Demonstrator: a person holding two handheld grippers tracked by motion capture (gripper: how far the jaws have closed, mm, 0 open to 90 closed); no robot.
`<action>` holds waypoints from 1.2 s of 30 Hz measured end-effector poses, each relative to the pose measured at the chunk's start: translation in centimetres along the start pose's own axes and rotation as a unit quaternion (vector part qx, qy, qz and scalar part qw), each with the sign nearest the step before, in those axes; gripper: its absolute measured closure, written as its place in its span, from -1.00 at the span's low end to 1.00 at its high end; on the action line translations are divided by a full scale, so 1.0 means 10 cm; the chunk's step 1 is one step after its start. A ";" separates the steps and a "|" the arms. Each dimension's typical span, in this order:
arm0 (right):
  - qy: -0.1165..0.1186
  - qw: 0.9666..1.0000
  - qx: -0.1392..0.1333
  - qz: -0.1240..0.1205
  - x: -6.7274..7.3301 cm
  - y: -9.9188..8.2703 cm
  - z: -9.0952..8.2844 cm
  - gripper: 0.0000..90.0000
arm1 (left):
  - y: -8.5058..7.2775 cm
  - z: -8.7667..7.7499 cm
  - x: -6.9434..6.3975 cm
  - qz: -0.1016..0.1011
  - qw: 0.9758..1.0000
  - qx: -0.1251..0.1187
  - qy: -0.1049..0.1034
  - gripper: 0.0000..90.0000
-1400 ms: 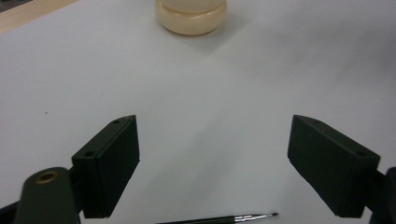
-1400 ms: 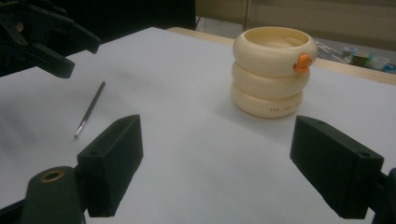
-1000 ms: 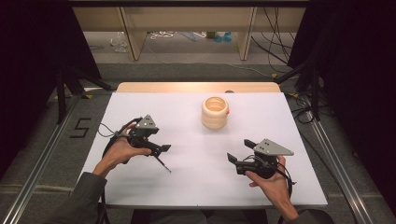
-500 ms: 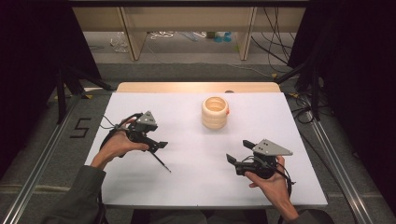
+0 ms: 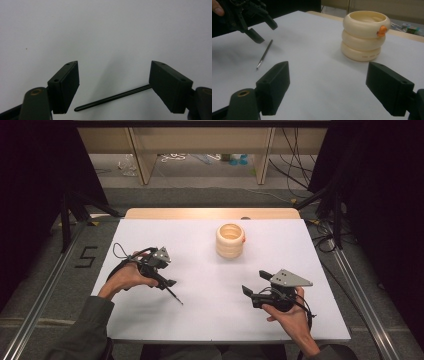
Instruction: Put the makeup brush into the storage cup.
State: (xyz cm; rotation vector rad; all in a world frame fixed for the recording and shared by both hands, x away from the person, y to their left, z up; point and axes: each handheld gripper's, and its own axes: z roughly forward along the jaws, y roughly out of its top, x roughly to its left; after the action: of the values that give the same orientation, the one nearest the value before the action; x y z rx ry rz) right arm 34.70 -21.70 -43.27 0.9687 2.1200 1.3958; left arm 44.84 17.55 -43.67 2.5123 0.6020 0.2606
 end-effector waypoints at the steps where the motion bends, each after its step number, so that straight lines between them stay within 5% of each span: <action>1: 0.002 1.000 -0.013 0.001 0.00 -0.01 0.02 -0.55 | 0.00 0.00 0.00 0.000 1.000 0.000 0.000 -0.46; 10: 0.007 1.000 -0.003 -0.002 0.01 -0.01 0.03 -0.54 | 0.00 0.07 -0.06 0.043 0.998 0.038 -0.015 -0.43; 26: 0.017 1.000 -0.007 0.002 0.02 -0.02 0.05 -0.53 | -0.02 0.16 -0.08 0.073 0.994 0.074 -0.031 -0.38; 29: 0.018 1.000 -0.006 0.004 0.03 -0.01 0.05 -0.53 | -0.04 0.18 -0.11 0.059 0.994 0.082 -0.038 -0.36; 34: 0.013 1.000 0.004 -0.001 0.02 -0.01 0.03 -0.52 | -0.03 0.19 -0.08 0.083 0.992 0.089 -0.035 -0.35; 36: 0.014 1.000 0.004 -0.003 0.02 -0.01 0.04 -0.52 | -0.04 0.21 -0.10 0.070 0.992 0.100 -0.039 -0.33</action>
State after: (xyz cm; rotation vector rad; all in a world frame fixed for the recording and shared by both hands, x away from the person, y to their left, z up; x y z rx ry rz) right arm 34.77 -21.32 -43.49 0.9511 2.1490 1.4069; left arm 44.46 16.47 -45.69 2.7484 0.4412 0.1587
